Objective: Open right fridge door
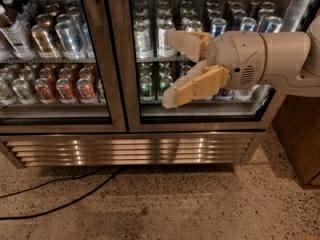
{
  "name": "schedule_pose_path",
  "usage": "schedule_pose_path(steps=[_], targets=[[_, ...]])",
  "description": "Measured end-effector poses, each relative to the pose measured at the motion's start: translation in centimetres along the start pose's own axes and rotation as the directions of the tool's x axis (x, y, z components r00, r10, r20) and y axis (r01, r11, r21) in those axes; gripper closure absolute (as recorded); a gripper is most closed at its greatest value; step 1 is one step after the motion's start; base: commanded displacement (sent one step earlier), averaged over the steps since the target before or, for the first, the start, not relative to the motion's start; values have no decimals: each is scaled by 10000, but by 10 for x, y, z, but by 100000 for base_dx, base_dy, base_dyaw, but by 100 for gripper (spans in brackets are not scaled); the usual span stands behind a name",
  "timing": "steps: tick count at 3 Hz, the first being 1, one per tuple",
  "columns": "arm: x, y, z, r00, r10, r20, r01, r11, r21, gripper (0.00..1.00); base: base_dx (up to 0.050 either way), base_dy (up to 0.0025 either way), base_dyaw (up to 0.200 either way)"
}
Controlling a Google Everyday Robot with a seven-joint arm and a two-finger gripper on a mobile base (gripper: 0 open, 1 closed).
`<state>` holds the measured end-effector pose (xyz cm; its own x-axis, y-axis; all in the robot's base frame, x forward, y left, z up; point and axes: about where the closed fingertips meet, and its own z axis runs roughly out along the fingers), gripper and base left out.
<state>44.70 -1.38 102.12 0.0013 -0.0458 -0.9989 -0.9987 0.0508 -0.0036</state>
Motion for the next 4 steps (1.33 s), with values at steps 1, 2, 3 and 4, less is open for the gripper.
schedule_pose_path(steps=[1,2,3,4], targets=[[-4,2,-3,9984,-245,510,223,9988,447,0,0,0,0],[-4,2,-3,9984,-245,502,223,9987,450,0,0,0,0],[1,-2,1,9975,-210,-677,269,9958,871,0,0,0,0],[5,-9,-5,9846,-177,-1737,547,9761,2103,0,0,0,0]])
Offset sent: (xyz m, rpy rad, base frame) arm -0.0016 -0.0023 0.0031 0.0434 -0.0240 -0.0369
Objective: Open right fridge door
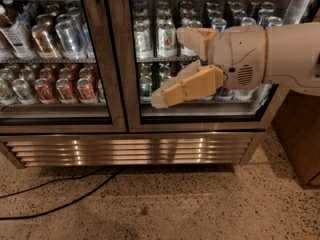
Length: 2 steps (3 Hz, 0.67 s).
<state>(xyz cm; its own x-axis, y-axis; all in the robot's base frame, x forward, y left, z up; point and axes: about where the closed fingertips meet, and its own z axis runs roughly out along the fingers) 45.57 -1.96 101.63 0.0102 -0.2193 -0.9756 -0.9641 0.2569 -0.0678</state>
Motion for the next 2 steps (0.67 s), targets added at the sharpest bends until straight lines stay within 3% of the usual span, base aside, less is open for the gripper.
schedule_pose_path(steps=[1,2], targets=[[0,0,0,10000,0,7,0,10000,5,0,0,0,0],[3,0,2,9969,408,670,-415,9991,91,0,0,0,0]])
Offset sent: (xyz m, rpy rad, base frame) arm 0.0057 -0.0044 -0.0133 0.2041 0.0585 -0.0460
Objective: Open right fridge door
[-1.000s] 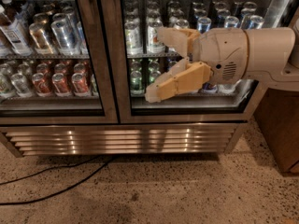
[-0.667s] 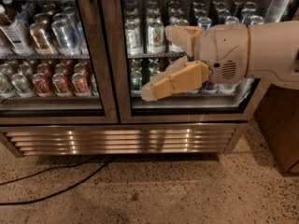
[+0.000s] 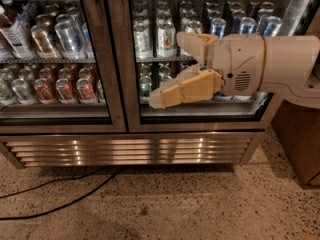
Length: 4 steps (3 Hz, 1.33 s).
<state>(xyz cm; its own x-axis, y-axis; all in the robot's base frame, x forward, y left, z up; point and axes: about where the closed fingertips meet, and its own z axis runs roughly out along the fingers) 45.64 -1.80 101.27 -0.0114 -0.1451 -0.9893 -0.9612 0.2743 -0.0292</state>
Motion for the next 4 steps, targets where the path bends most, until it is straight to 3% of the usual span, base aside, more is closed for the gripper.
schedule_pose_path(steps=[1,2,3,4], targets=[[4,-1,0,9979,261,598,-279,9992,287,0,0,0,0],[3,0,0,9979,252,600,-270,9992,285,0,0,0,0],[-17,7,3,9975,-143,686,128,9997,229,0,0,0,0],[-17,7,3,9975,-143,686,128,9997,228,0,4294,213,10019]])
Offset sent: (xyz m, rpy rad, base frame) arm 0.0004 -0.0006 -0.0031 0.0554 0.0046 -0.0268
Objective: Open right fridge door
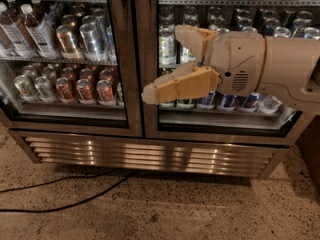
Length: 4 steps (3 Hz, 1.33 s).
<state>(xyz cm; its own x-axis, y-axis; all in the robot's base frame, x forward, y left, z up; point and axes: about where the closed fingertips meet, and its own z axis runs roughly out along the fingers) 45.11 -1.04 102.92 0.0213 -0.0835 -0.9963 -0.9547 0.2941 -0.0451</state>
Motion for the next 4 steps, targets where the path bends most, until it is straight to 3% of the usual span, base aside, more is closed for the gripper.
schedule_pose_path(steps=[4], targets=[[0,0,0,10000,0,0,0,10000,0,0,4936,1,-17]])
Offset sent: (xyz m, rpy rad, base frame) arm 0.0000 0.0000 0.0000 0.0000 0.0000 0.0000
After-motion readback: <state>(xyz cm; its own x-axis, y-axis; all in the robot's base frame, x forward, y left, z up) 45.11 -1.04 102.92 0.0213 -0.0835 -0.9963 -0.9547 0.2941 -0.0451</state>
